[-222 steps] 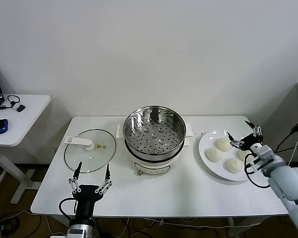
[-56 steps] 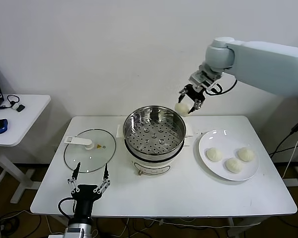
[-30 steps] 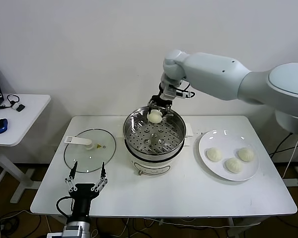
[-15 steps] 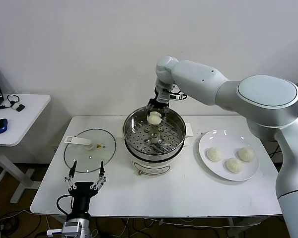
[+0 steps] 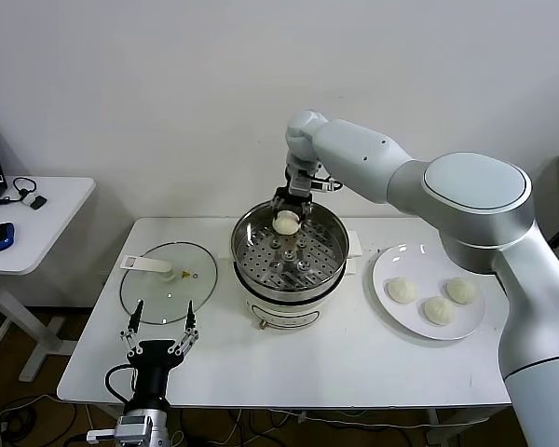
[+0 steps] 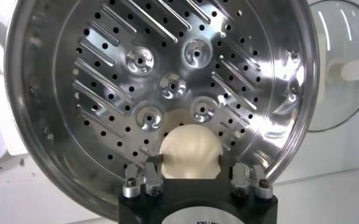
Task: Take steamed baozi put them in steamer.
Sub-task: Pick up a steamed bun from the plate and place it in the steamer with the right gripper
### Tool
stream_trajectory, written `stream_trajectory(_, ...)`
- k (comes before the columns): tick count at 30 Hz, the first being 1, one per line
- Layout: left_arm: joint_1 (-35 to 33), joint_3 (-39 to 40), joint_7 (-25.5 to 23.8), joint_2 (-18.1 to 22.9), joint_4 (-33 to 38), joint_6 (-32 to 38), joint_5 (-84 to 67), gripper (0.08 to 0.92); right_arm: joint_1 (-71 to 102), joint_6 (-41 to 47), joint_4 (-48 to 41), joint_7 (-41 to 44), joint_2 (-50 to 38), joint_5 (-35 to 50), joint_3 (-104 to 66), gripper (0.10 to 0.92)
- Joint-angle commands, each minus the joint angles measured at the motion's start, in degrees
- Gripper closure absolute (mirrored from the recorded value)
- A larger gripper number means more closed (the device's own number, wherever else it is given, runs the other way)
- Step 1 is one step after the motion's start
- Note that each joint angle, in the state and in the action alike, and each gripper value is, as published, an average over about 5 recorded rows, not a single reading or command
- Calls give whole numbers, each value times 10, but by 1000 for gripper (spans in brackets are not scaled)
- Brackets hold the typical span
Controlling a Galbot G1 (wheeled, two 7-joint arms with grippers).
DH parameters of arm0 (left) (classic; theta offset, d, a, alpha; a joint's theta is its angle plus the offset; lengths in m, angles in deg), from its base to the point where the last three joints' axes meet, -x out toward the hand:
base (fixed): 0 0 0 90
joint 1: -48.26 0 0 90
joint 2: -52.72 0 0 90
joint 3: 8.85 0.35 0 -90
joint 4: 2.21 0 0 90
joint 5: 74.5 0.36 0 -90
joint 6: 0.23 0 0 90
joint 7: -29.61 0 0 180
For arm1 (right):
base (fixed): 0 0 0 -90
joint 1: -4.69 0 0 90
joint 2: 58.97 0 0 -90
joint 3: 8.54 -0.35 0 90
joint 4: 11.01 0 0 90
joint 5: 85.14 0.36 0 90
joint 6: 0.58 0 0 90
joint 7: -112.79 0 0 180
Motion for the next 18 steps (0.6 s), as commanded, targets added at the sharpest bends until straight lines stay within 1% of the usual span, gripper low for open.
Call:
stream_trajectory(1,-1,2,0,0,1,-1,1,177,2,-28,-11,0,6,-1,-6,323)
stream_trajectory(4,-2,3,0,0,3,0,2,177,-2,-28,-5,3,4,7,-3,247)
stream_trajectory(6,-4,3,-1,0,5,-1,2,177,-6,-28,-1,6,3,12,-3,216)
stream_trajectory(10,-5,3,-1,0,8,-1,3,177,-24,-28,19,18,-5,29,1,203)
stream_trajectory(13,-7,4,-1,0,11,-1,3,177,-57,-10,59,34,-23,74,23,203)
stream_trajectory(18,-9,7,-1,-1,15,-1,5,177,-144,83,170,54,-78,174,90,203)
